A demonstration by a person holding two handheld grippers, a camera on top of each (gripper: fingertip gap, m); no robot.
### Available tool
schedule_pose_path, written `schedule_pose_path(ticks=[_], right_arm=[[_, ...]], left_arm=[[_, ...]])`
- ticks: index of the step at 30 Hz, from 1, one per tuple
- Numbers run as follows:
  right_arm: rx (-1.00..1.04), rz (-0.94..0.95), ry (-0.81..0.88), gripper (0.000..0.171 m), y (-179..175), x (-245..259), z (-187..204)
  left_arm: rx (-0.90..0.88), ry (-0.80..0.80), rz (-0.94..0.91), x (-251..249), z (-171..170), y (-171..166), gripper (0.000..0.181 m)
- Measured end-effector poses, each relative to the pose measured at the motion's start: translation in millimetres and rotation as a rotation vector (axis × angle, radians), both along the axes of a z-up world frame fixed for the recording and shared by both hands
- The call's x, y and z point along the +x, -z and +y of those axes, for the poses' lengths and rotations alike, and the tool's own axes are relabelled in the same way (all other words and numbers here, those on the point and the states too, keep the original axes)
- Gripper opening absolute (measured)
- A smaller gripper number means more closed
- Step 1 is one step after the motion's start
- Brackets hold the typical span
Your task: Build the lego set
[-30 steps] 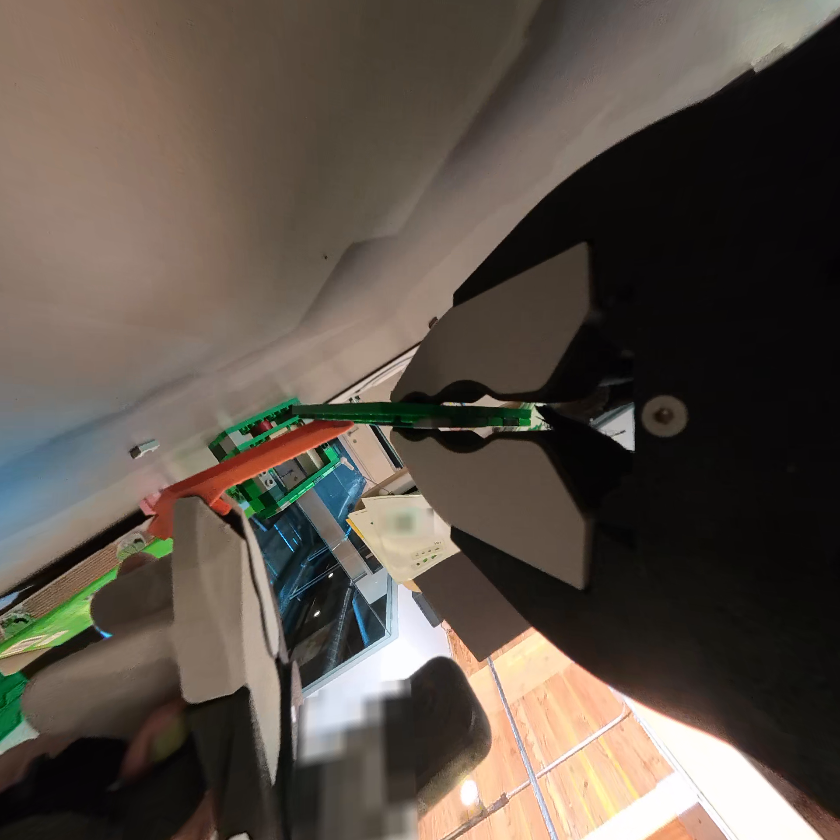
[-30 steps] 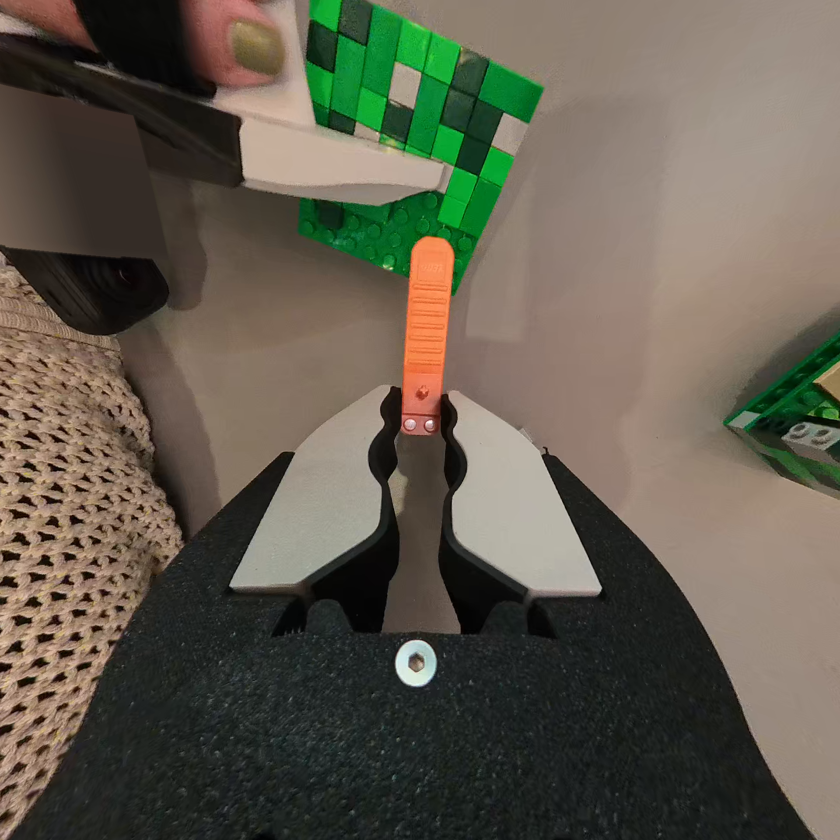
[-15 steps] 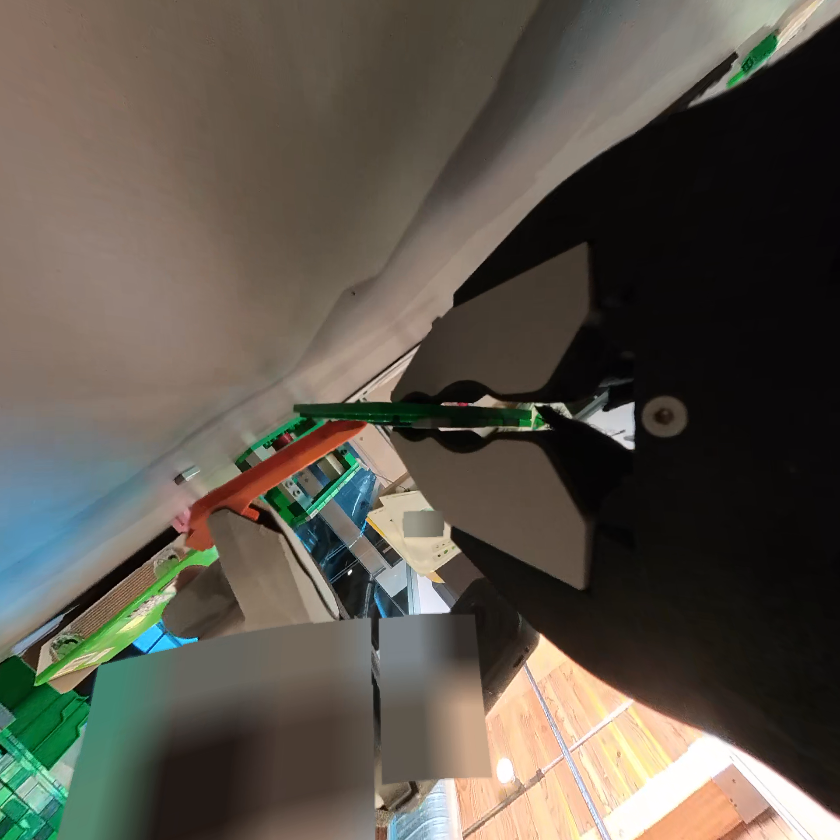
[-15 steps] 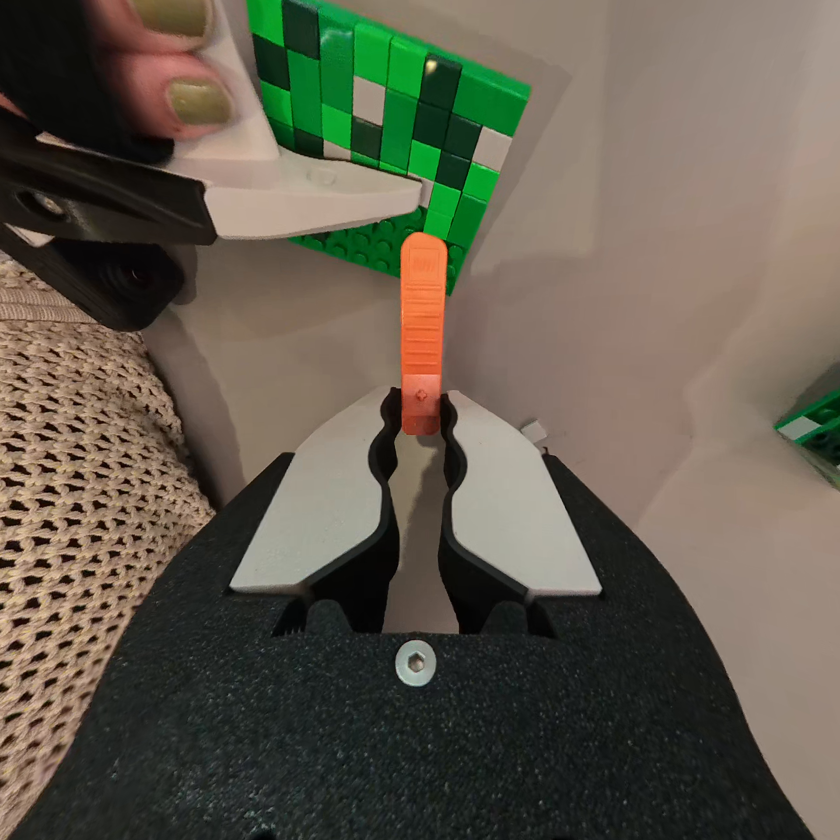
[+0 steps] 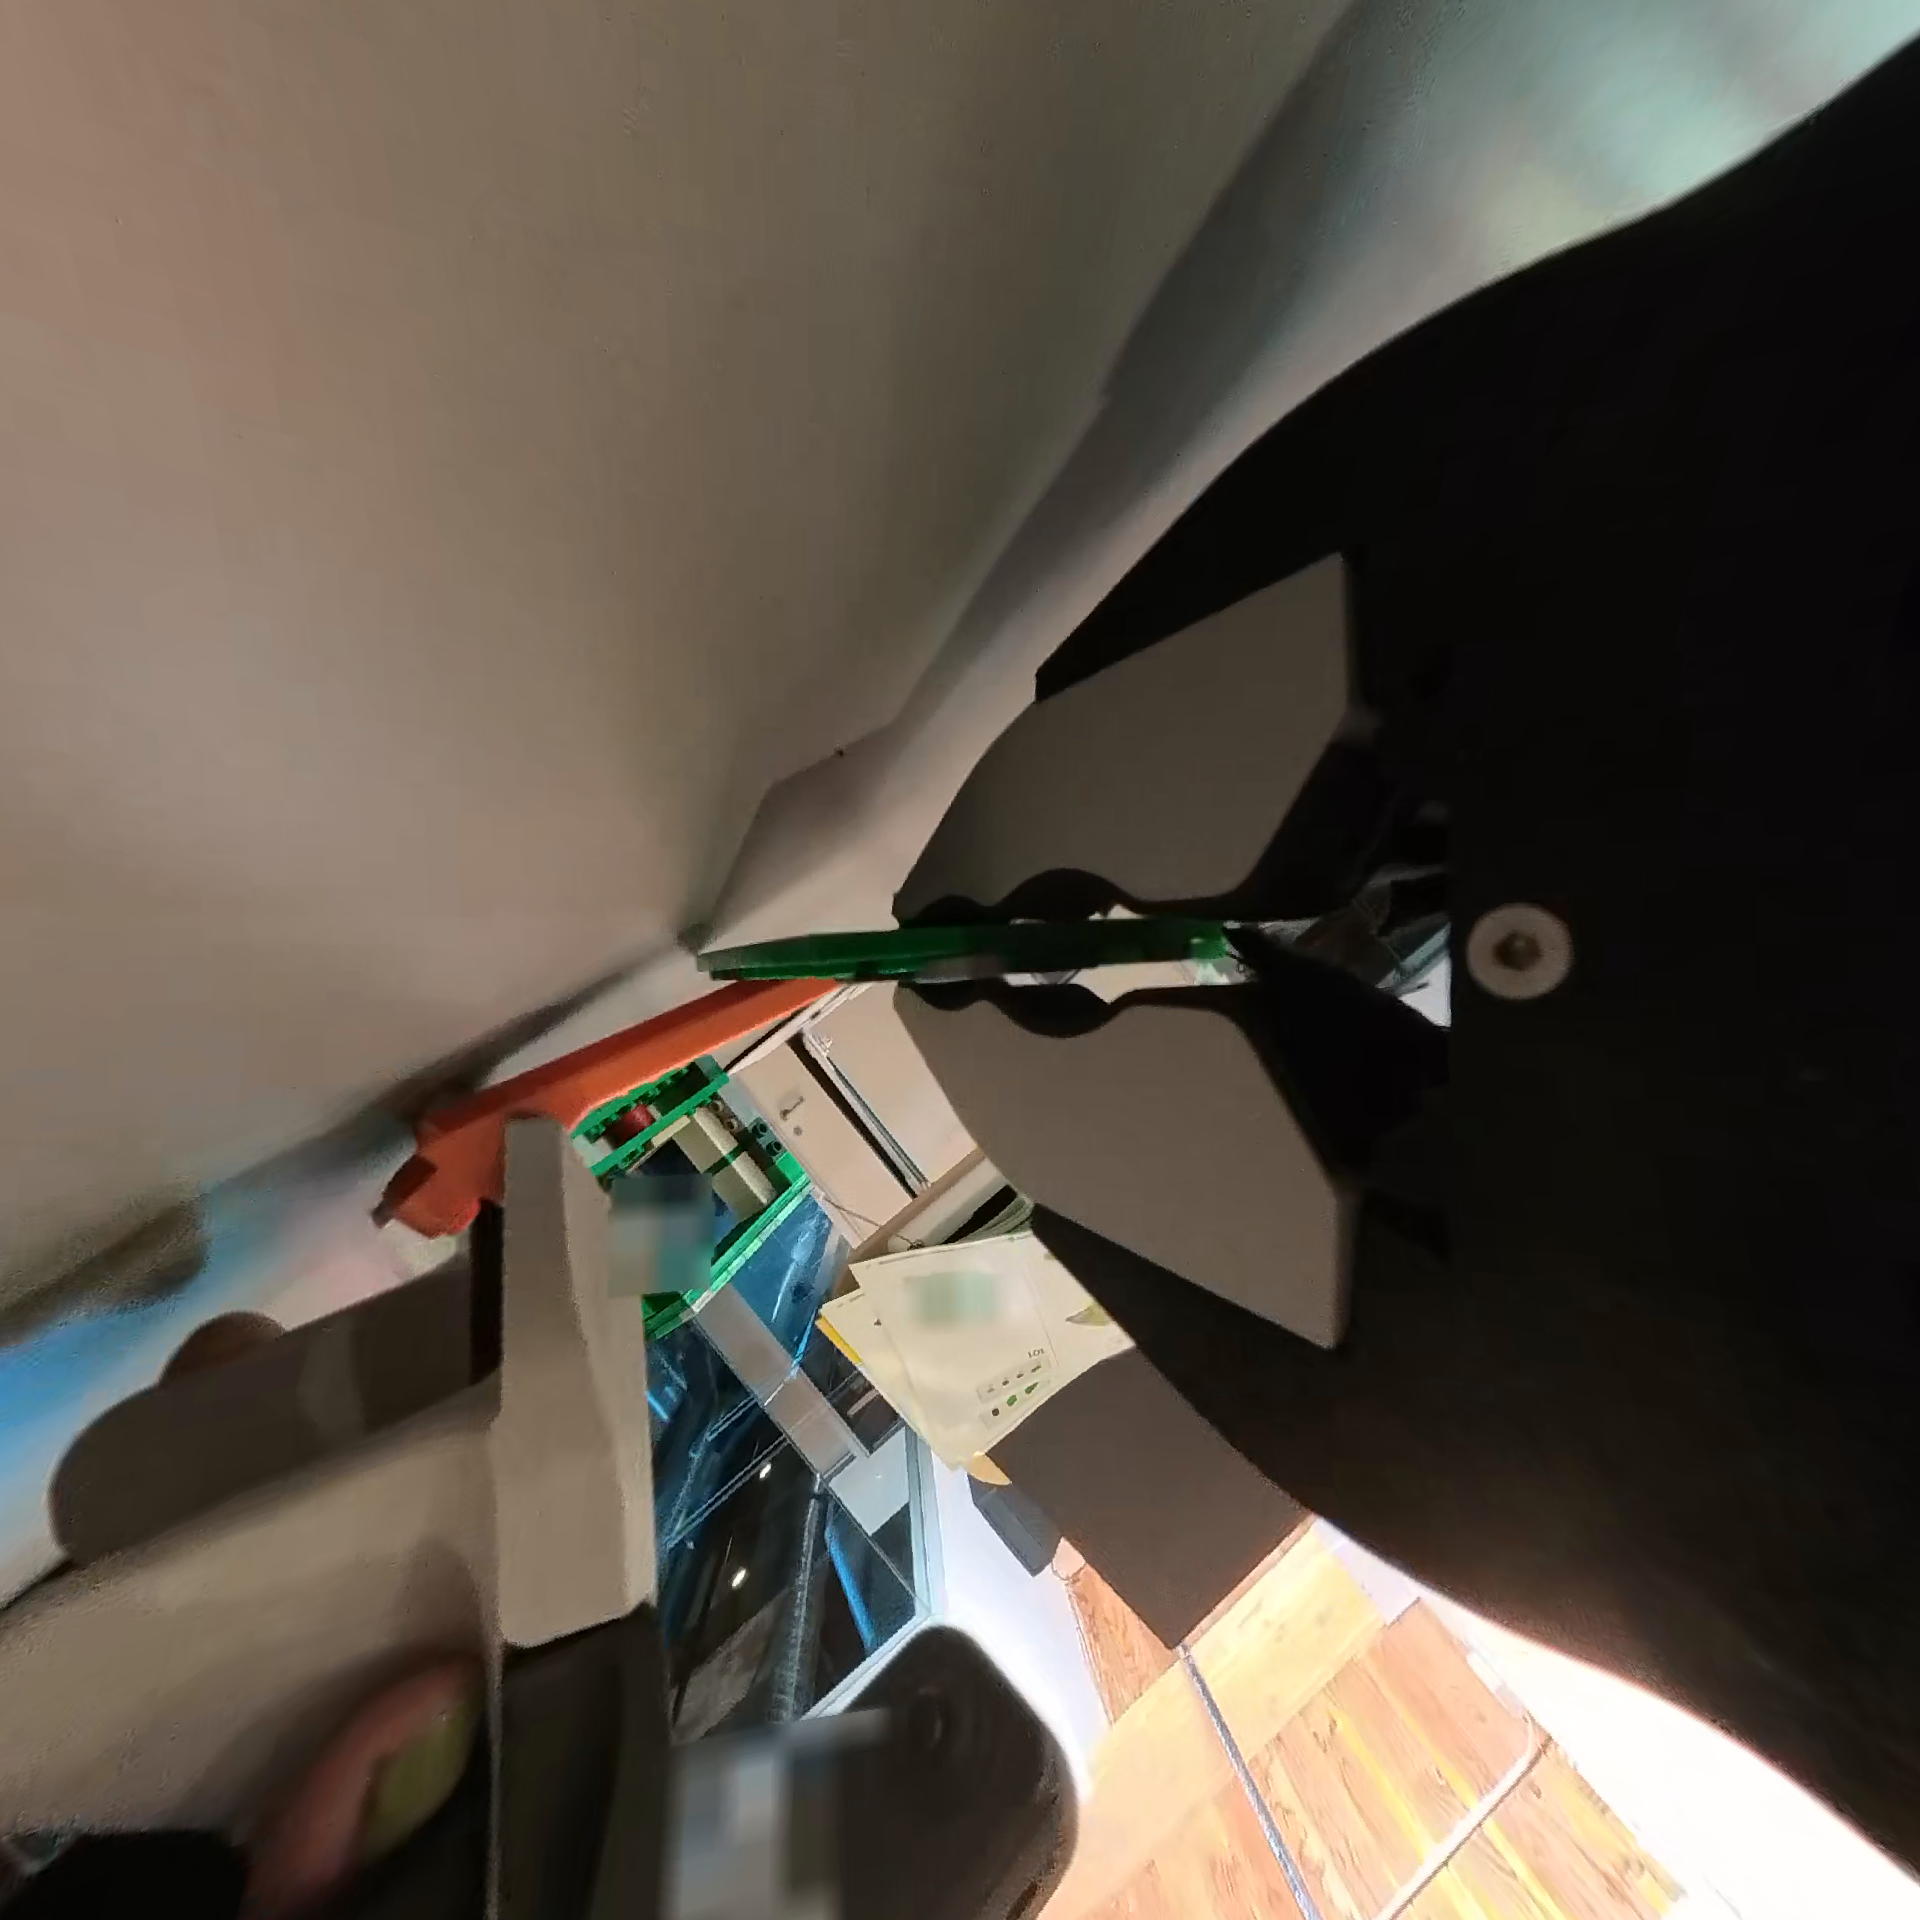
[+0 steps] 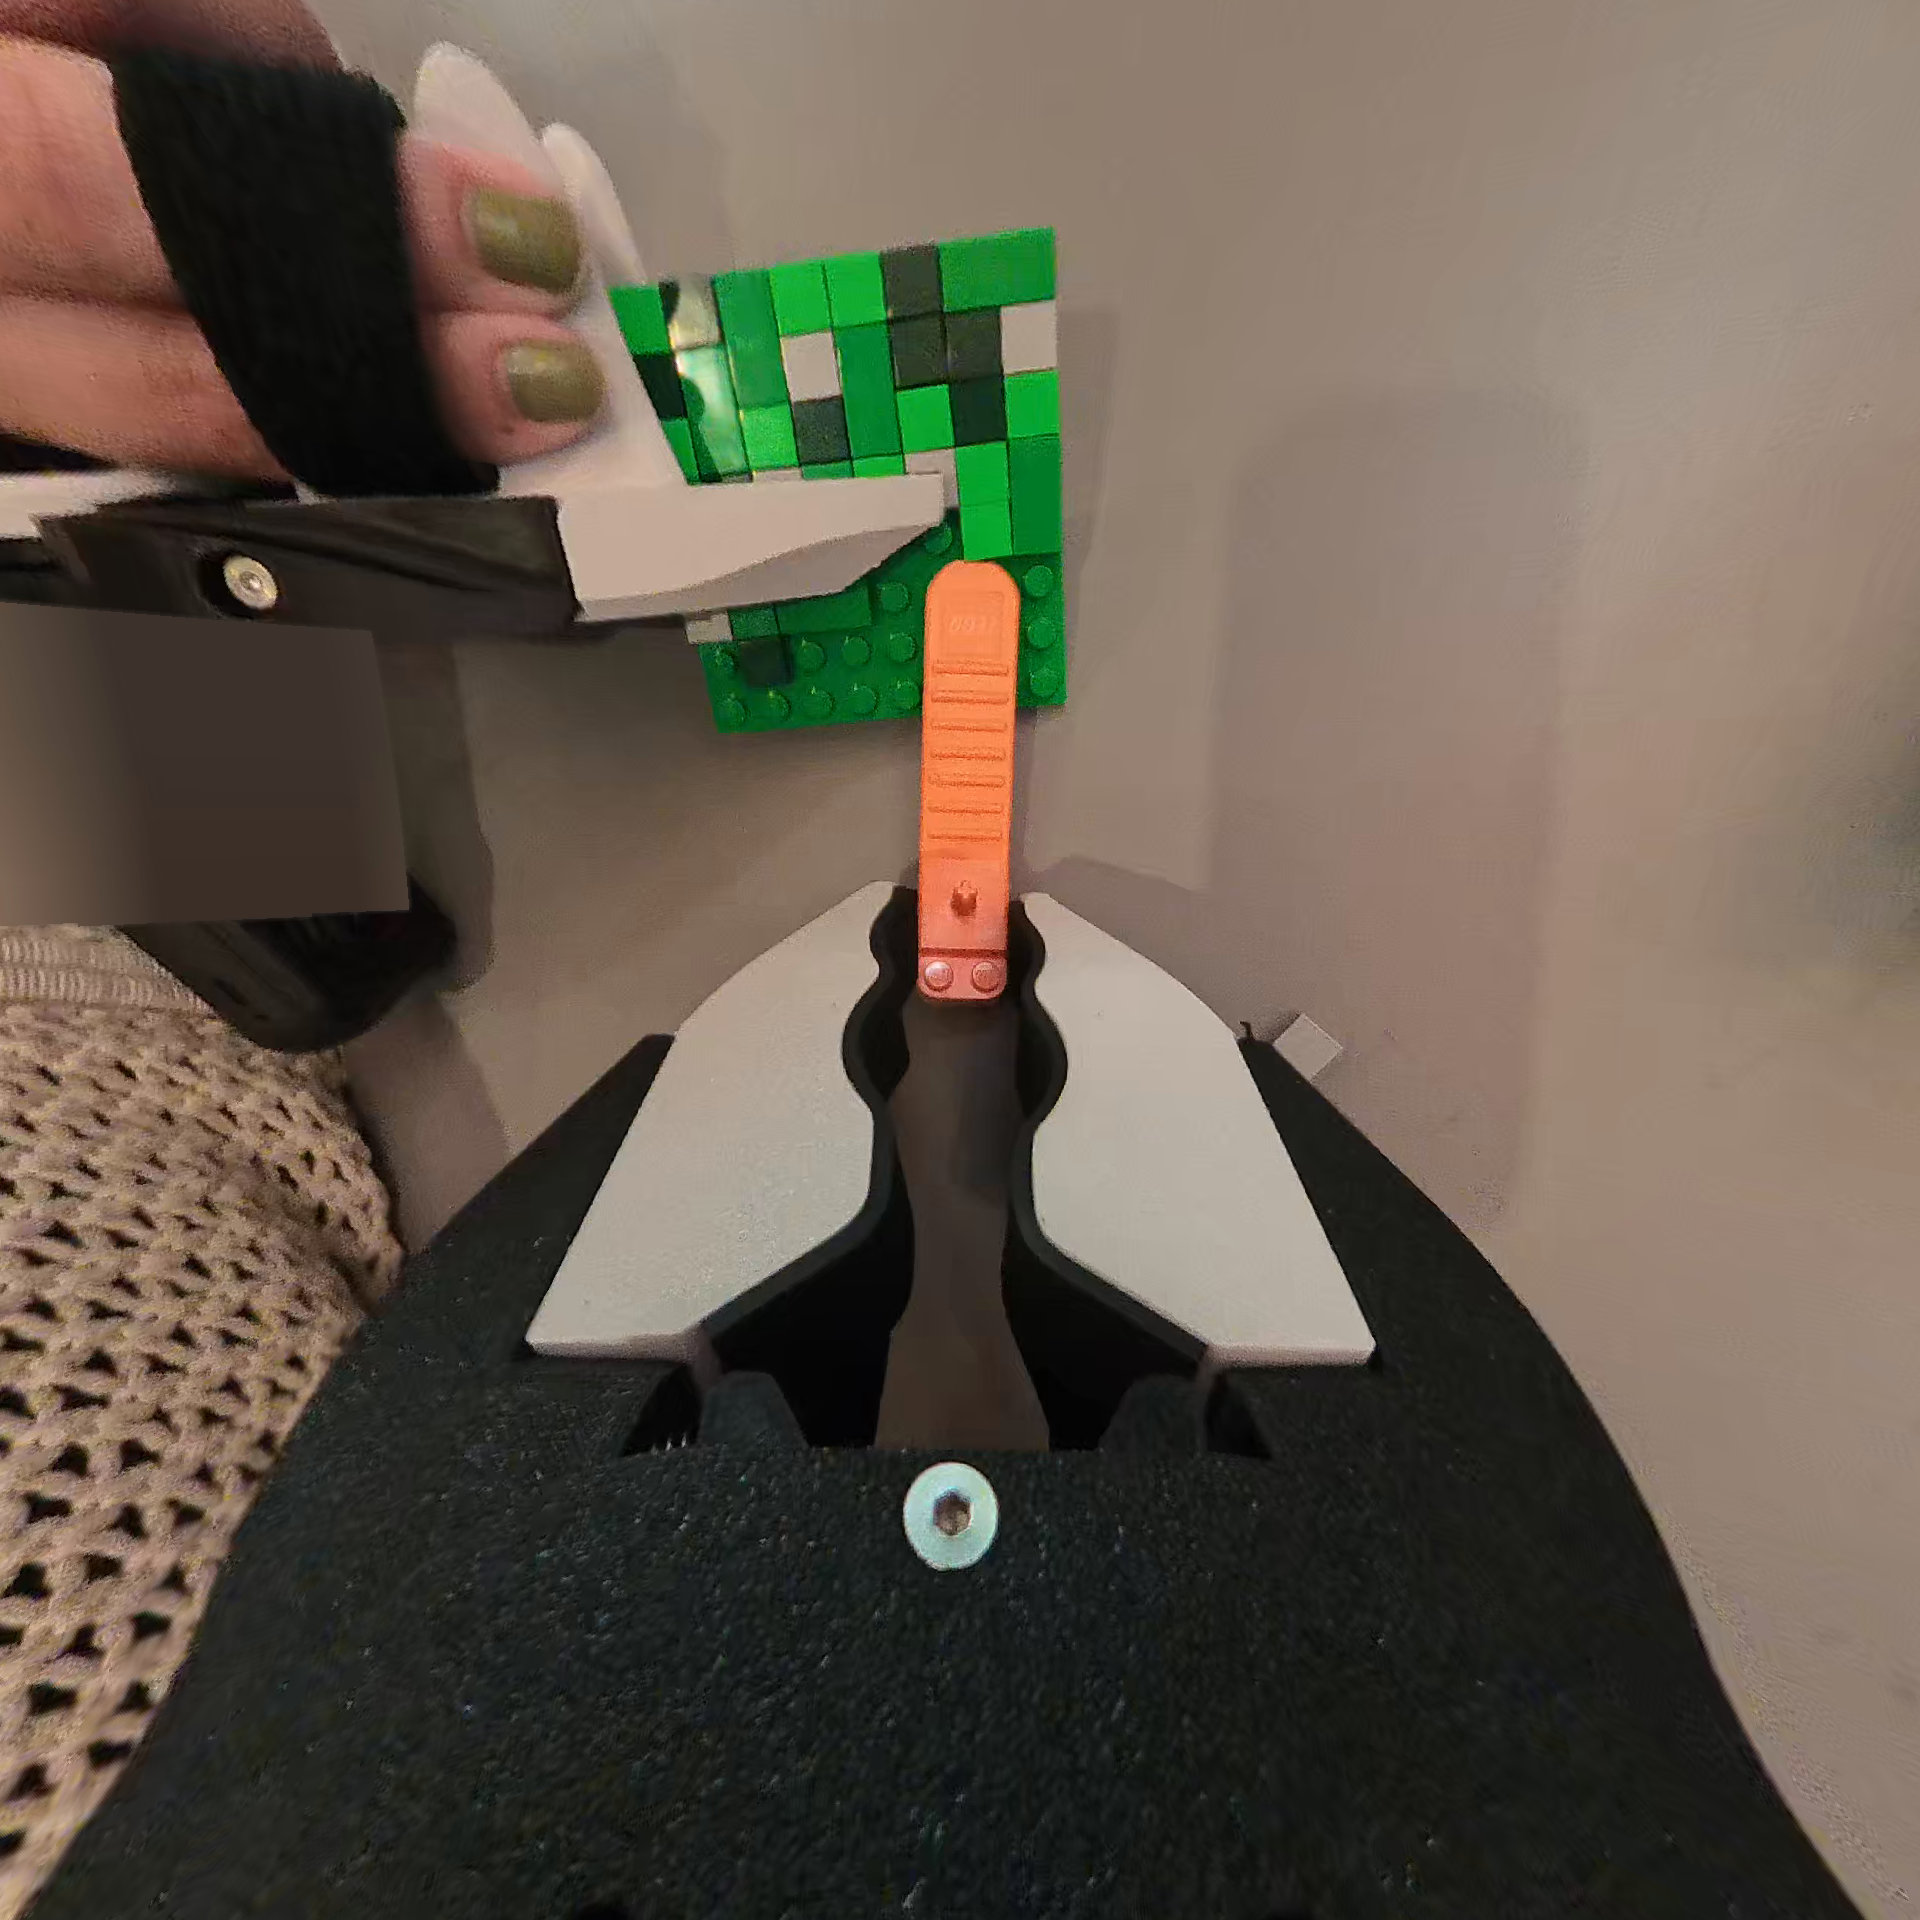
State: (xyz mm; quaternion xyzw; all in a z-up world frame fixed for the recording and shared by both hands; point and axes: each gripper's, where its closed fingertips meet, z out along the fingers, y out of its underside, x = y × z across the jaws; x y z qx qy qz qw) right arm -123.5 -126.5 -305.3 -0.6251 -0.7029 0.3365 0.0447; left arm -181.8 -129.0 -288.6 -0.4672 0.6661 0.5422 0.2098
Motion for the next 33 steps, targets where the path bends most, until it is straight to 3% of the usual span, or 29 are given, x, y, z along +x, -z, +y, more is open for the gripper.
schedule_pose_path(ticks=[6,9,12,16,19,22,26,29,33], right_arm=[[-0.008,0.139,0.115,0.016,-2.7,-9.3,0.9],[-0.095,0.228,0.187,0.016,-10.4,-21.4,-2.7],[-0.006,0.247,0.194,0.016,-11.1,-17.2,9.5],[0.103,0.022,0.094,0.016,1.6,13.5,25.3],[0.223,-0.026,0.048,0.016,3.2,22.1,32.9],[0.269,-0.03,0.008,0.016,3.1,24.2,28.6],[0.381,0.068,-0.023,0.031,-8.0,14.7,30.1],[0.435,0.12,-0.103,0.029,-6.4,5.3,23.4],[0.457,0.057,-0.188,0.027,5.7,-1.5,20.2]], left_arm=[[-0.016,-0.052,-0.072,-3.9,0.5,2.0,0.006],[-0.046,0.028,-0.224,26.2,-2.6,4.1,0.006],[-0.033,0.0,-0.232,15.3,-1.2,3.7,0.005],[-0.048,-0.065,-0.271,-0.1,0.7,4.1,0.005],[-0.041,-0.09,-0.266,-3.8,1.5,3.4,0.005],[-0.037,-0.105,-0.261,-7.7,1.7,3.2,0.006],[-0.037,-0.103,-0.261,-7.8,1.3,2.9,0.006],[-0.036,-0.099,-0.26,-7.6,1.2,3.3,0.006],[-0.03,-0.085,-0.247,-7.2,1.0,2.9,0.006]])
